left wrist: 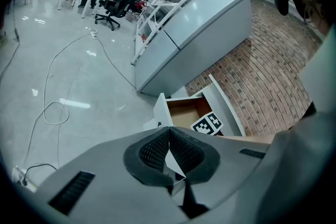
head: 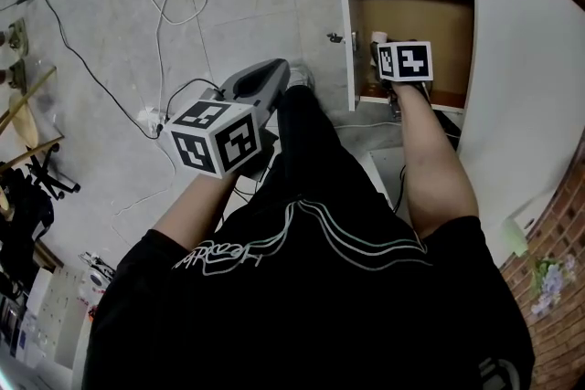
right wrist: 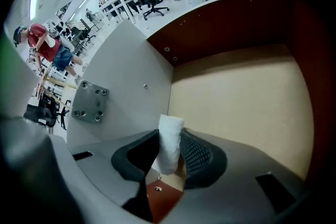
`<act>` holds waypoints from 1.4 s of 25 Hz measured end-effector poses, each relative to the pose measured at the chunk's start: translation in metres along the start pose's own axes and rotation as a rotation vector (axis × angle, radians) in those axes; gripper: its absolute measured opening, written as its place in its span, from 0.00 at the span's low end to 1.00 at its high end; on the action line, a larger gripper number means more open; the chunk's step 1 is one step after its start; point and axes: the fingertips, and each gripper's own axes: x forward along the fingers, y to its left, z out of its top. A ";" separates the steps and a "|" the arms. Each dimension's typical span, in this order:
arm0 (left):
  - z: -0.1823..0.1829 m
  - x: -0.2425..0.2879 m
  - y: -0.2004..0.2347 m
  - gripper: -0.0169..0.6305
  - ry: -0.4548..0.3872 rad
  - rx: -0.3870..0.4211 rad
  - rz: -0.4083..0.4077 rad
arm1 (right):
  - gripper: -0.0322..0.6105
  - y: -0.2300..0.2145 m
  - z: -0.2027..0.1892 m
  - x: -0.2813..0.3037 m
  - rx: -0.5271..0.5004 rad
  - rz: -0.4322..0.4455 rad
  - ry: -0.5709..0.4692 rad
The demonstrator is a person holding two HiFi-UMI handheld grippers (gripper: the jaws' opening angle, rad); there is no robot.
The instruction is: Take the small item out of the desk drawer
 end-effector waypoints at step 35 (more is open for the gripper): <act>-0.040 -0.217 -0.201 0.06 -0.191 0.342 -0.178 | 0.27 0.188 -0.066 -0.396 -0.184 0.260 -0.793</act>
